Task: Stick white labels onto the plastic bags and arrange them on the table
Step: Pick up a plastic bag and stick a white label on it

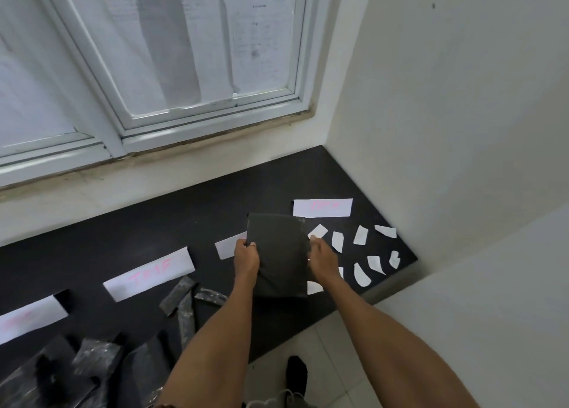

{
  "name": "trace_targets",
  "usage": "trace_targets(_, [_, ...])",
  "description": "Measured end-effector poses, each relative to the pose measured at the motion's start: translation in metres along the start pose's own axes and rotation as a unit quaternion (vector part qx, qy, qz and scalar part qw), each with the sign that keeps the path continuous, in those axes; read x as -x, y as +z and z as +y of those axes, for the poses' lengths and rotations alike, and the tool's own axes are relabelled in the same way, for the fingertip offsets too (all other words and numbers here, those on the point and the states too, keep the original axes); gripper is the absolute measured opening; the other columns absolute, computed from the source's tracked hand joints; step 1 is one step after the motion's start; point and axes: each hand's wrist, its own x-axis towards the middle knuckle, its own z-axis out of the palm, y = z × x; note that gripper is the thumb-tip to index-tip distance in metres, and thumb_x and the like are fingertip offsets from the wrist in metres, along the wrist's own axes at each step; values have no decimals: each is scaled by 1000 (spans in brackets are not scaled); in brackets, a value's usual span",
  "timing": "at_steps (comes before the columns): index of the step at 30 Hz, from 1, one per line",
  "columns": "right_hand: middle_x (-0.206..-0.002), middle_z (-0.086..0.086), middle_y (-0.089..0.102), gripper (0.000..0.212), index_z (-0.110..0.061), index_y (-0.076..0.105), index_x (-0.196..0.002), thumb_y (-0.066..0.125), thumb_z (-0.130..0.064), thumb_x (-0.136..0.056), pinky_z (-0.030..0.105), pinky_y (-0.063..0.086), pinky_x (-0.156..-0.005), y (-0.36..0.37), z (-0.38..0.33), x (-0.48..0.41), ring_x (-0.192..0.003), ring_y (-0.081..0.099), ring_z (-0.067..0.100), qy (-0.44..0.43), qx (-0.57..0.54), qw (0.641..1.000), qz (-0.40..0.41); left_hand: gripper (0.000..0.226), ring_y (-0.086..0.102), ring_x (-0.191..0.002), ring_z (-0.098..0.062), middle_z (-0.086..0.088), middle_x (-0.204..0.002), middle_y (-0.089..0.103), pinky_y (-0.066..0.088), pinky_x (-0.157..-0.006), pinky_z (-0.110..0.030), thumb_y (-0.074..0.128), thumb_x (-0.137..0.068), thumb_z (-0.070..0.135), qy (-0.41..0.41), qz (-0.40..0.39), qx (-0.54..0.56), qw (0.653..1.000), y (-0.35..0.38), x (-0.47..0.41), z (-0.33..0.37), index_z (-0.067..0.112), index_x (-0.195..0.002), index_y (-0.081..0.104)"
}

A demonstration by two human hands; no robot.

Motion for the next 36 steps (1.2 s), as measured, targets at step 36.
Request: trace_targets(36, [-80, -3, 71, 13, -16, 70, -80, 69, -29, -84, 23, 39, -67, 5, -77, 8, -74, 61, 11, -97, -50, 989, 100, 32, 52, -95, -25, -12, -114, 59, 40, -85, -35, 36, -99, 17, 25, 73, 34, 996, -12, 10, 35, 5, -122, 56])
